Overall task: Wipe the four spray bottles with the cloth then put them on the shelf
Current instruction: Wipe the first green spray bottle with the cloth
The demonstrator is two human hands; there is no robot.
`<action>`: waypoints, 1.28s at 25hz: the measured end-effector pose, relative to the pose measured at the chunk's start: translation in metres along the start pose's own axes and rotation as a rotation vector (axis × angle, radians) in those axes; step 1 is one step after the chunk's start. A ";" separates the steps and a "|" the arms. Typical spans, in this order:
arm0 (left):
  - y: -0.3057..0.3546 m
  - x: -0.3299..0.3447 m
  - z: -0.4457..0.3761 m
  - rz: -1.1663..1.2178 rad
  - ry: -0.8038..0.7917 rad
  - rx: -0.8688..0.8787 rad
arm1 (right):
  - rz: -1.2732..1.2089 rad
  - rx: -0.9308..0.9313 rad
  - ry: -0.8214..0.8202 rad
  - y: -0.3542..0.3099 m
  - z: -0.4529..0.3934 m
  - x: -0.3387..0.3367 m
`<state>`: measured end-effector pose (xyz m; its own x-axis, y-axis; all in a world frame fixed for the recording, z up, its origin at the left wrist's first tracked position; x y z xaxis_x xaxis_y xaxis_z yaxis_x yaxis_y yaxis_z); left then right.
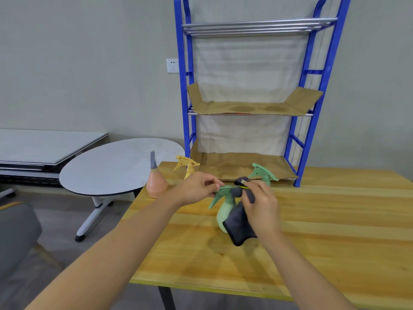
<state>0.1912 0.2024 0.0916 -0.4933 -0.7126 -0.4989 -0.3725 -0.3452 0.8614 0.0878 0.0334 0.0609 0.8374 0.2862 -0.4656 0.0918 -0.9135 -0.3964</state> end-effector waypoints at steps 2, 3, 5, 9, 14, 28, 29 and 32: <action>0.000 0.001 -0.002 -0.072 0.015 0.022 | -0.019 -0.063 -0.034 -0.016 0.010 0.012; 0.000 0.001 -0.003 -0.109 0.021 0.034 | -0.017 -0.167 -0.102 -0.032 0.024 0.022; 0.001 0.004 -0.004 -0.132 0.008 0.044 | 0.008 -0.355 -0.217 -0.048 0.047 0.034; 0.001 0.004 -0.004 -0.229 0.009 0.052 | -0.029 -0.103 -0.065 -0.002 0.021 0.006; 0.005 0.007 -0.005 -0.281 0.021 0.059 | 0.011 -0.165 -0.108 -0.019 0.030 0.019; 0.007 0.009 0.003 -0.198 0.040 0.044 | -0.070 -0.111 -0.111 -0.022 0.029 0.020; 0.007 0.010 0.004 -0.181 0.035 0.038 | -0.089 -0.026 -0.061 -0.016 0.025 0.016; 0.009 0.011 0.002 -0.221 0.027 0.050 | -0.063 -0.129 -0.142 -0.035 0.038 0.025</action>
<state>0.1814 0.1929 0.0938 -0.3739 -0.6395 -0.6718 -0.5083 -0.4646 0.7251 0.0852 0.0839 0.0332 0.7440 0.3738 -0.5538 0.2177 -0.9192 -0.3280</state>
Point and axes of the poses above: each hand's wrist, its own z-axis away from the middle knuckle, its own x-axis out of the palm, y = z × x, the point moved 6 cm from there along -z, towards the middle knuckle, and after that the axes turned 6 degrees about z, right-handed, at the moved point
